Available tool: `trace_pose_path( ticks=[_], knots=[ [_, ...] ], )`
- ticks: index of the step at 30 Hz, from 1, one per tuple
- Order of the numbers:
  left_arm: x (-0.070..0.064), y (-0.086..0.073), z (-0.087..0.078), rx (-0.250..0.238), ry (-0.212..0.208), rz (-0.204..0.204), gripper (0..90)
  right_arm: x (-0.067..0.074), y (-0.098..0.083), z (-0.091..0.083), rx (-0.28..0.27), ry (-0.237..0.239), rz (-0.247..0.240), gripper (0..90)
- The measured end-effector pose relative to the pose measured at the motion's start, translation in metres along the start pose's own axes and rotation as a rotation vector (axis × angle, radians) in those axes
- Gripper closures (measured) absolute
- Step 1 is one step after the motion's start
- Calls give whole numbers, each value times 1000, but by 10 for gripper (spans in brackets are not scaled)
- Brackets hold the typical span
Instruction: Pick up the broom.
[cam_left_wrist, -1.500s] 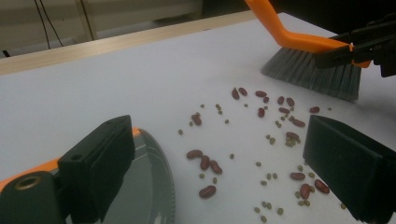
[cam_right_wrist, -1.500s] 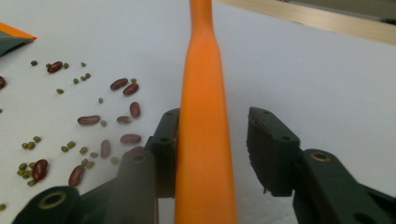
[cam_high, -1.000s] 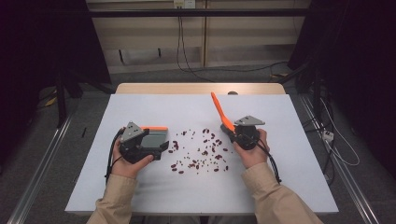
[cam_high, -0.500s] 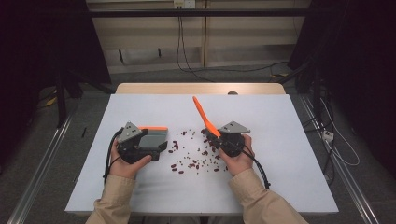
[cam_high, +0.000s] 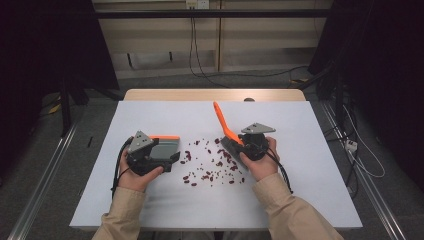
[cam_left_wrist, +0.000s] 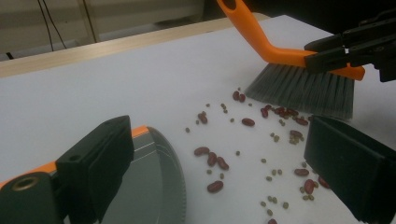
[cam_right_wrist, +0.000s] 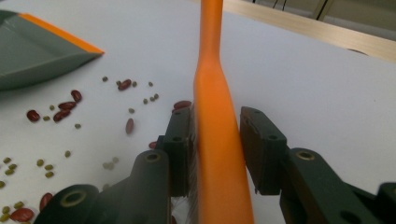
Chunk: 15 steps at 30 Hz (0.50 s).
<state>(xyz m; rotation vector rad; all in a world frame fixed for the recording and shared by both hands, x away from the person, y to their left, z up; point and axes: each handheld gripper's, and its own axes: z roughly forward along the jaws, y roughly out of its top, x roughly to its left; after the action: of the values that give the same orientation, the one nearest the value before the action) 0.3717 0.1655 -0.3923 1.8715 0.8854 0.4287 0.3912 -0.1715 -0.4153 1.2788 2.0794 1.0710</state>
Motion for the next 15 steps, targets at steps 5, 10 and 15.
trace_pose_path(
  ticks=[5,10,15],
  knots=[
    [1,0,0,1,0,4,81,-5,3,2,47,5,-19,700],
    [1,0,-1,-2,2,-1,81,-7,8,0,64,26,-34,715],
    [4,0,-2,-8,6,-13,81,-17,23,3,-20,5,-49,716]
  ],
)
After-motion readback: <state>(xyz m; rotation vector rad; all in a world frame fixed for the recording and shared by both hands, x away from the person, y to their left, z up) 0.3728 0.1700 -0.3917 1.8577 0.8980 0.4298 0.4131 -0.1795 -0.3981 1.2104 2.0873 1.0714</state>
